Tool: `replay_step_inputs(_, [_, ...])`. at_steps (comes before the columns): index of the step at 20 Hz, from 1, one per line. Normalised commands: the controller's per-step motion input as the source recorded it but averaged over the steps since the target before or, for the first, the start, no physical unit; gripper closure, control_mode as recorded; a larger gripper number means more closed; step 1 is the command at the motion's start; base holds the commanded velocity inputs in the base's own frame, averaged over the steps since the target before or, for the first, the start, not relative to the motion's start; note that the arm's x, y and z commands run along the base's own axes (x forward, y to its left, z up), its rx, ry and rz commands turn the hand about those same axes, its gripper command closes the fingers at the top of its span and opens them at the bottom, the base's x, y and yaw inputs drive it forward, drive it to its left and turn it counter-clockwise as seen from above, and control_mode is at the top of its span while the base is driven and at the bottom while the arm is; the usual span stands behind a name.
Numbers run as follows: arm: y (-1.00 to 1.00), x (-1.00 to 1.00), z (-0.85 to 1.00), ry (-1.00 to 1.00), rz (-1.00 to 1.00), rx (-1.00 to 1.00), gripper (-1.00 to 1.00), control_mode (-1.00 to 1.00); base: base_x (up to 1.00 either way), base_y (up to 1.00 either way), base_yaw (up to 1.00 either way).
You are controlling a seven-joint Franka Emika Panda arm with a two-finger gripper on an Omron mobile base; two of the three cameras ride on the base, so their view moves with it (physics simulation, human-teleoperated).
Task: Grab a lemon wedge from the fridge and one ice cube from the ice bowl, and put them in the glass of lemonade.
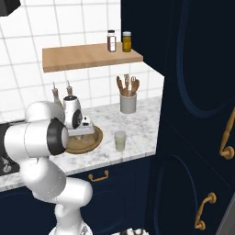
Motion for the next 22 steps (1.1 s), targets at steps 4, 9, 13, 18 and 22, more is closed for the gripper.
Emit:
replay_step_inputs(4, [0.11,0.0,1.0,-0.06,0.01,-0.1,1.0,-1.0,0.0,0.0,0.0])
replay_step_inputs(9, [0.02,-0.05,0.48,-0.08,0.0,-0.01,1.0,-1.0,0.0,0.0,0.0])
replay_step_inputs(13, [0.0,-0.13,0.15,-0.07,0.0,0.04,1.0,-1.0,0.0,0.0,0.0])
replay_step_inputs(18, [0.0,-0.05,0.05,-0.04,0.0,0.01,1.0,-1.0,0.0,0.0,0.0])
replay_step_inputs(22, [0.0,-0.02,0.1,-0.07,0.0,0.02,1.0,-1.0,0.0,0.0,0.0])
